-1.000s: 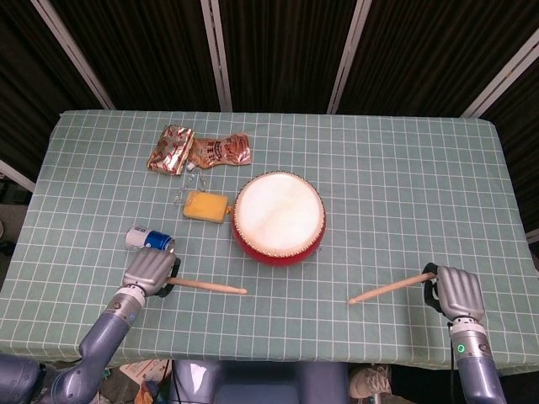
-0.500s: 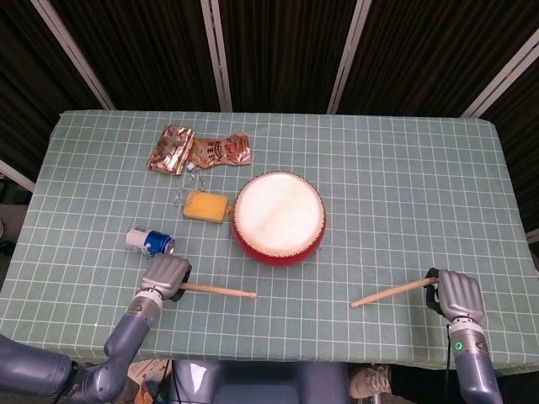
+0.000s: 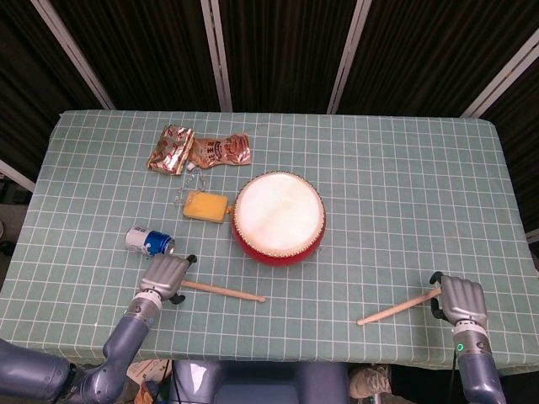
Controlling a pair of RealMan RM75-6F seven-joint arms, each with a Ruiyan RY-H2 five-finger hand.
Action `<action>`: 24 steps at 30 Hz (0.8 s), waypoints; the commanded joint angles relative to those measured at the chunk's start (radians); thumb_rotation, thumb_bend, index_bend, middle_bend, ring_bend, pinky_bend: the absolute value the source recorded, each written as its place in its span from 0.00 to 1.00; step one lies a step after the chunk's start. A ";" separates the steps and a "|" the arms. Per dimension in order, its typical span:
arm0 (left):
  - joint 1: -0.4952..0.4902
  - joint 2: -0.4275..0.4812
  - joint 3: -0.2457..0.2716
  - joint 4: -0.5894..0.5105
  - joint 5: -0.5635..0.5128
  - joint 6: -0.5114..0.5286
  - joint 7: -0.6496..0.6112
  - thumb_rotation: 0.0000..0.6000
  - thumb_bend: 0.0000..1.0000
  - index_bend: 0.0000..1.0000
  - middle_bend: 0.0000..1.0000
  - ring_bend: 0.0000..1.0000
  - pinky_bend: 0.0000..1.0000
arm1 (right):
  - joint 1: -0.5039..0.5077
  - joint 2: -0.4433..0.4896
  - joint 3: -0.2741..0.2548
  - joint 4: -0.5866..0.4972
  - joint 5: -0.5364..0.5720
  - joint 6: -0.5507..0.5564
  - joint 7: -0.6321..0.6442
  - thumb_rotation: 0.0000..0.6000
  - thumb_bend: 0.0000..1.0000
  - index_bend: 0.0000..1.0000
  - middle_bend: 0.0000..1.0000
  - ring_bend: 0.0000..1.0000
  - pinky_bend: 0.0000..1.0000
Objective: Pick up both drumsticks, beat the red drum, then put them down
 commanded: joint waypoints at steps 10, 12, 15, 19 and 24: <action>0.074 0.110 0.013 -0.072 0.167 0.028 -0.119 1.00 0.15 0.13 0.69 0.77 0.81 | 0.005 0.006 -0.004 -0.017 -0.036 0.033 0.004 1.00 0.45 0.16 0.97 0.99 0.89; 0.109 0.133 0.026 -0.076 0.248 0.061 -0.165 1.00 0.15 0.13 0.60 0.70 0.74 | -0.005 0.006 -0.001 -0.014 -0.078 0.047 0.033 1.00 0.45 0.15 0.94 0.97 0.86; 0.154 0.157 0.044 -0.075 0.334 0.103 -0.225 1.00 0.15 0.12 0.47 0.57 0.61 | -0.016 0.006 -0.003 -0.007 -0.128 0.063 0.061 1.00 0.45 0.12 0.84 0.88 0.78; 0.245 0.224 0.097 -0.063 0.508 0.153 -0.371 1.00 0.14 0.09 0.27 0.35 0.43 | -0.040 0.014 -0.013 0.008 -0.234 0.103 0.104 1.00 0.45 0.06 0.62 0.68 0.60; 0.362 0.297 0.165 0.015 0.722 0.232 -0.561 1.00 0.13 0.03 0.09 0.15 0.30 | -0.089 0.035 -0.019 0.042 -0.460 0.195 0.240 1.00 0.37 0.00 0.27 0.28 0.31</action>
